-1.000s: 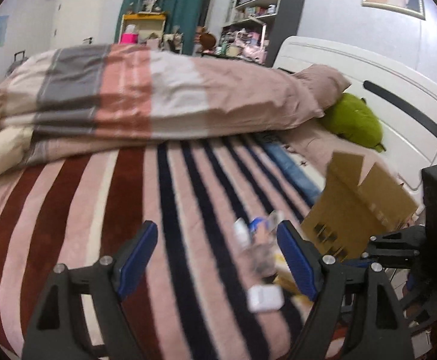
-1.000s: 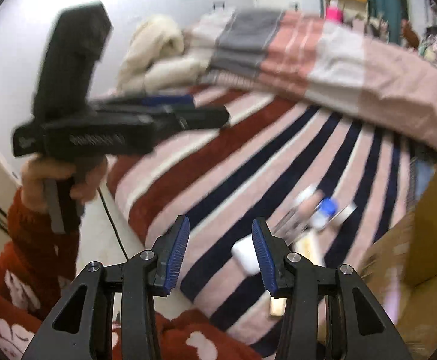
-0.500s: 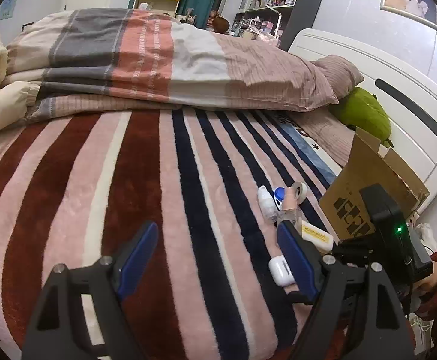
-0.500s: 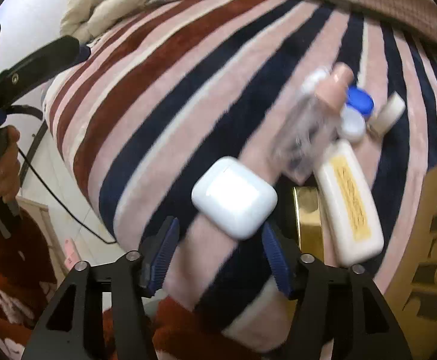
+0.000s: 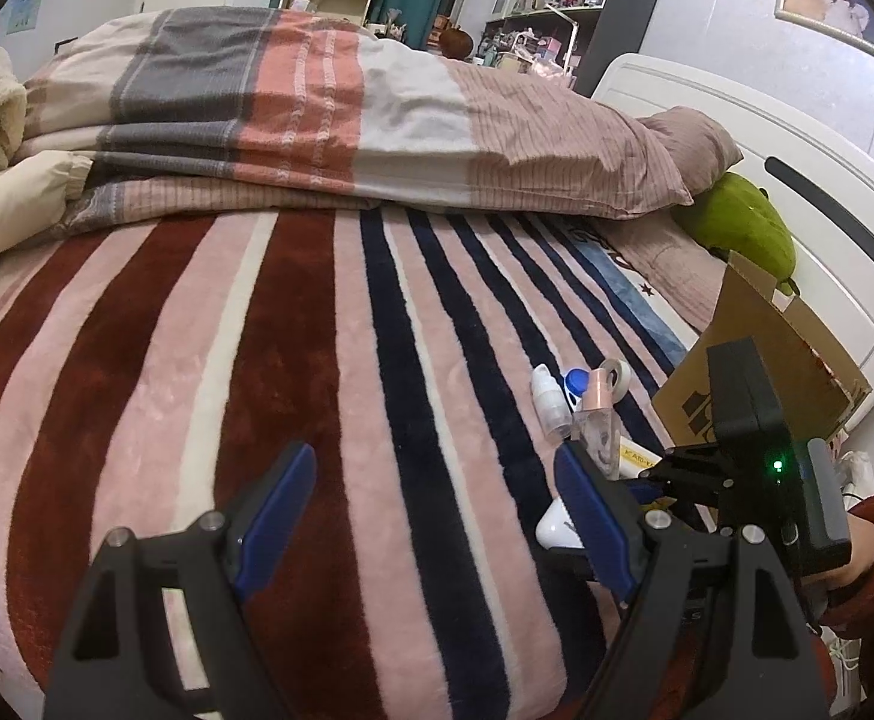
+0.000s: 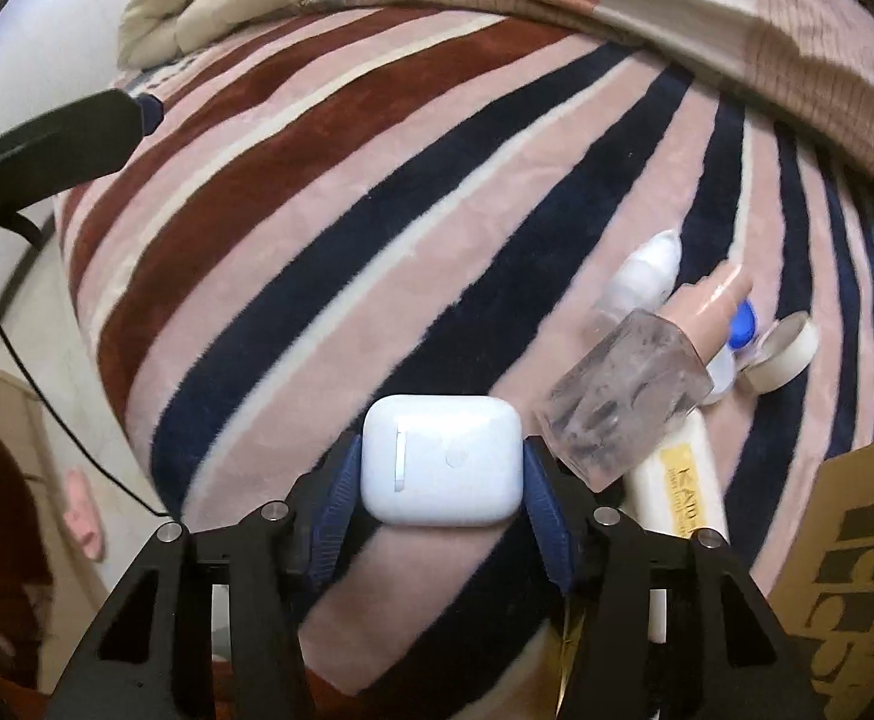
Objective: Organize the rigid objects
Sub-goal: 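Grasp the white AirPods case with the right gripper, then carry the AirPods case into the box and open the right gripper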
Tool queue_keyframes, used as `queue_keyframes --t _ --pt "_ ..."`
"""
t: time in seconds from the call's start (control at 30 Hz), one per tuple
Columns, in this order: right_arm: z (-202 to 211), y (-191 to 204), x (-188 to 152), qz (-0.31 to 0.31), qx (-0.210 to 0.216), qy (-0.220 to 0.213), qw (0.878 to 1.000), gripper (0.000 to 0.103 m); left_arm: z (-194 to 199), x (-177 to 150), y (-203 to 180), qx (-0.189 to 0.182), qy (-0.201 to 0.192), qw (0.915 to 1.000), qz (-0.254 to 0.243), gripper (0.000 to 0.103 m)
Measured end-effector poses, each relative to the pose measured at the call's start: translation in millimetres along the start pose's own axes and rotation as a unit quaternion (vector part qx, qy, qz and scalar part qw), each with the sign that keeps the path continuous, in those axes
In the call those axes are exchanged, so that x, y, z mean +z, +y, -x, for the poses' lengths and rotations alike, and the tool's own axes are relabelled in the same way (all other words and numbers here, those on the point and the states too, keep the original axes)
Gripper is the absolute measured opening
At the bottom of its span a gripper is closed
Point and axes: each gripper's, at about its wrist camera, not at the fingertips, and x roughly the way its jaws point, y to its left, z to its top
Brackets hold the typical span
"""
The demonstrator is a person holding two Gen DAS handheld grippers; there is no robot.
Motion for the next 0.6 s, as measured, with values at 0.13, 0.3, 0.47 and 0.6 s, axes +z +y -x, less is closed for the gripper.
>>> queue_keyframes --t 0.13,0.3,0.47,0.6 --pt "18 2 1 0.009 0.006 -0.036 0.999 0.049 -1 2 -3 -0.018 0.005 0.9998 -0.001 0.079" --pt "61 13 7 0.037 0.021 -0.096 0.994 0.049 -1 16 -22 -0.097 0.018 0.9951 -0.008 0.079" --pt "116 14 4 0.052 0.011 -0.164 0.985 0.049 1 39 -63 -0.171 0.026 0.9843 -0.036 0.073" --pt "154 -2 -5 0.044 -0.005 -0.203 0.978 0.049 4 59 -103 -0.206 0.027 0.9755 -0.074 0.053"
